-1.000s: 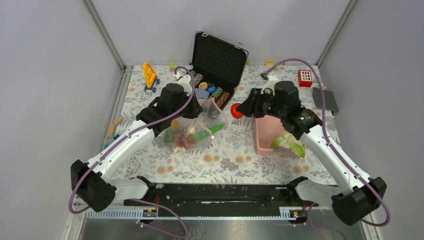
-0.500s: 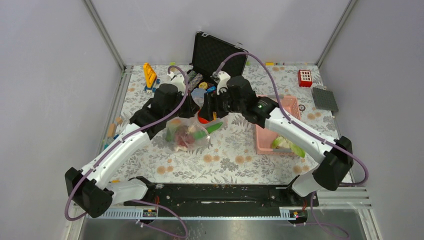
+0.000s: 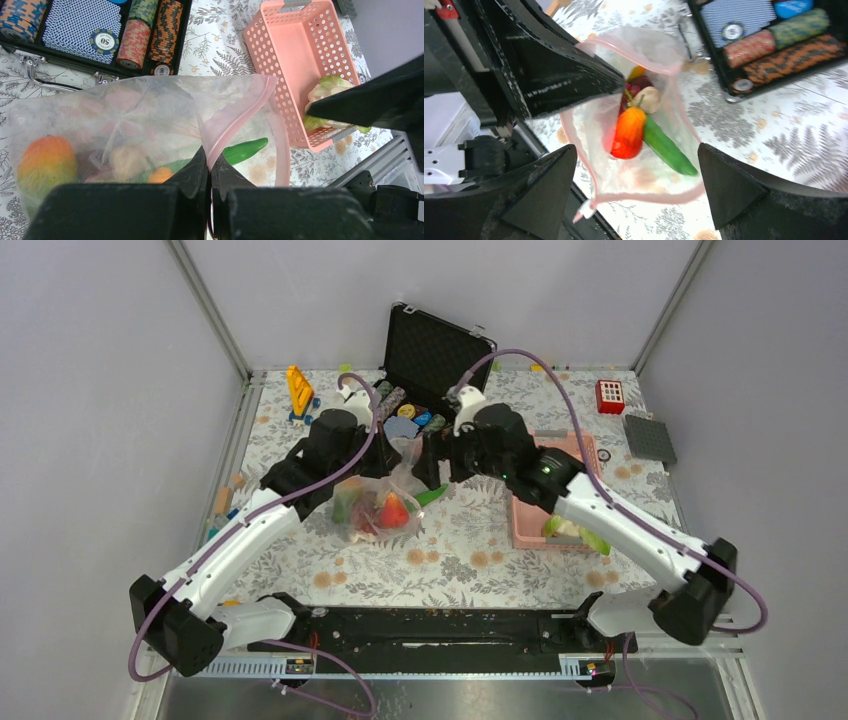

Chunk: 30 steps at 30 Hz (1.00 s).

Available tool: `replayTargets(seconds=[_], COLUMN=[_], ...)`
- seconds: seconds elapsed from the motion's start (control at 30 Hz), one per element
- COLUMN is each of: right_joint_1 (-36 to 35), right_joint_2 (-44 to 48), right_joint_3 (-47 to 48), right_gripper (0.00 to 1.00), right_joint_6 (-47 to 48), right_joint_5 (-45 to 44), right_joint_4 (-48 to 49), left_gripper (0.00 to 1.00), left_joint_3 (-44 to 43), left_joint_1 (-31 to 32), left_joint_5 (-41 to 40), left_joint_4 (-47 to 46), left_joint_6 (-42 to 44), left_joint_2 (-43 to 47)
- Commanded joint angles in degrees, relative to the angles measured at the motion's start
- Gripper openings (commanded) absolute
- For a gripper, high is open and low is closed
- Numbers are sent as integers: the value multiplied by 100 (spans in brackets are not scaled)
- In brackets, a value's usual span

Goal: Place the food in the zip-top bag and seal the zipper

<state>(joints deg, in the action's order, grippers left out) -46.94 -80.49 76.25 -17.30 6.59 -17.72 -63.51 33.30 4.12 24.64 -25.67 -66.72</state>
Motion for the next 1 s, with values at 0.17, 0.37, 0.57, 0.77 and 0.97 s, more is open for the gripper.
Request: replayTargets(seconds=[0.17, 0.37, 0.57, 0.77, 0.97], right_joint_1=[477, 1747, 2885, 3574, 3661], right_joint_2=[1824, 2208, 2367, 1791, 1011], right_joint_3=[-1132, -1530, -2072, -2318, -2253], right_gripper=[98, 98, 98, 98, 98], right_joint_6=[-706, -1545, -1707, -1642, -1670], right_joint_5=[-2587, -3014, -3074, -2937, -3011], right_joint_4=[-748, -2428, -2985, -3001, -3142], left_gripper=[0, 0, 0, 0, 0], left_joint_3=[-4, -79, -66, -66, -59], left_joint_1=[9, 9, 9, 0, 6], left_joint_5=[-25, 35, 70, 150, 137], left_joint_4=[-489, -522, -550, -575, -576], left_joint_6=[-54, -11, -18, -19, -21], left_joint_2=[108, -36, -98, -158, -161])
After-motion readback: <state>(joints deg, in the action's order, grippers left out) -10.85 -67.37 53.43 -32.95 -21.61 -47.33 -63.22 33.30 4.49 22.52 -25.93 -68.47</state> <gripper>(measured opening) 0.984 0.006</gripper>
